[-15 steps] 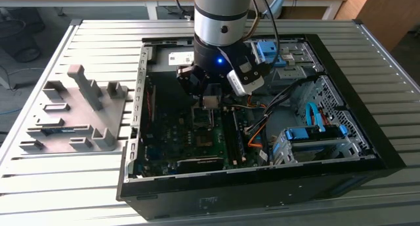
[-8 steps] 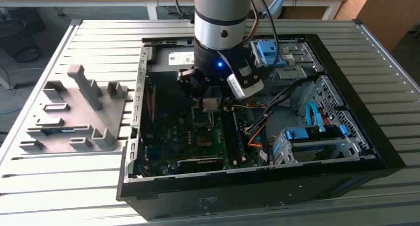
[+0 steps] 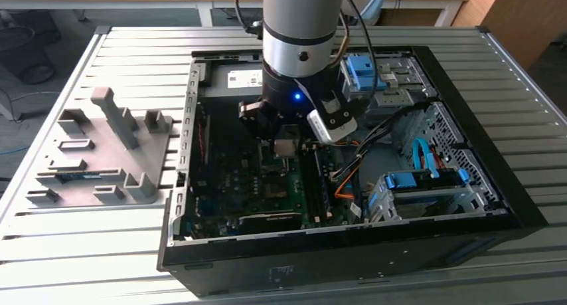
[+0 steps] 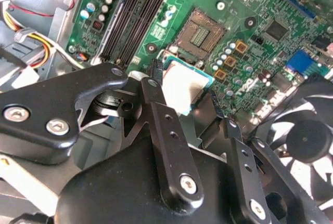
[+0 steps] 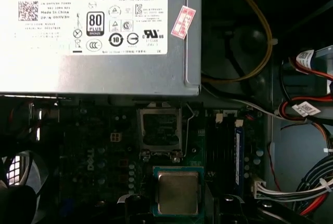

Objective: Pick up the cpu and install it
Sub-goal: 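Pick up the cpu and move it towards the insertion slot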

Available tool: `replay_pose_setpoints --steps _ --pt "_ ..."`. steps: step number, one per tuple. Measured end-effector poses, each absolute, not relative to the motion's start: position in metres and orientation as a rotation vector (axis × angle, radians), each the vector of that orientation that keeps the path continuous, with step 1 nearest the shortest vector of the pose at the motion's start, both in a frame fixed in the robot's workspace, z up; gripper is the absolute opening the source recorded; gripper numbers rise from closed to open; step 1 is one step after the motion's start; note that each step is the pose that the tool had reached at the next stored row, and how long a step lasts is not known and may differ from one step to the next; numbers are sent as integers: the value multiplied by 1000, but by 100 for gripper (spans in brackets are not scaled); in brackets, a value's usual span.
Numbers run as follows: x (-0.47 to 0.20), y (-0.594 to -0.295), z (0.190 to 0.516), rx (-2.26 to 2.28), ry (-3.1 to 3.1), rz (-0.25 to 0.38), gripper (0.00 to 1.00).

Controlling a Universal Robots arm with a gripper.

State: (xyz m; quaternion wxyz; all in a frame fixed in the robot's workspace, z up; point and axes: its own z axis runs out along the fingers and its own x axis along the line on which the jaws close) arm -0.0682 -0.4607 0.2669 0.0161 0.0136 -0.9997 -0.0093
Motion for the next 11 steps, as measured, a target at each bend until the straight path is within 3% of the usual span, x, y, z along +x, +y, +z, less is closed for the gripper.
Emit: replay_pose_setpoints --steps 11 --pt "-68 -463 252 42 -3109 -29 47"
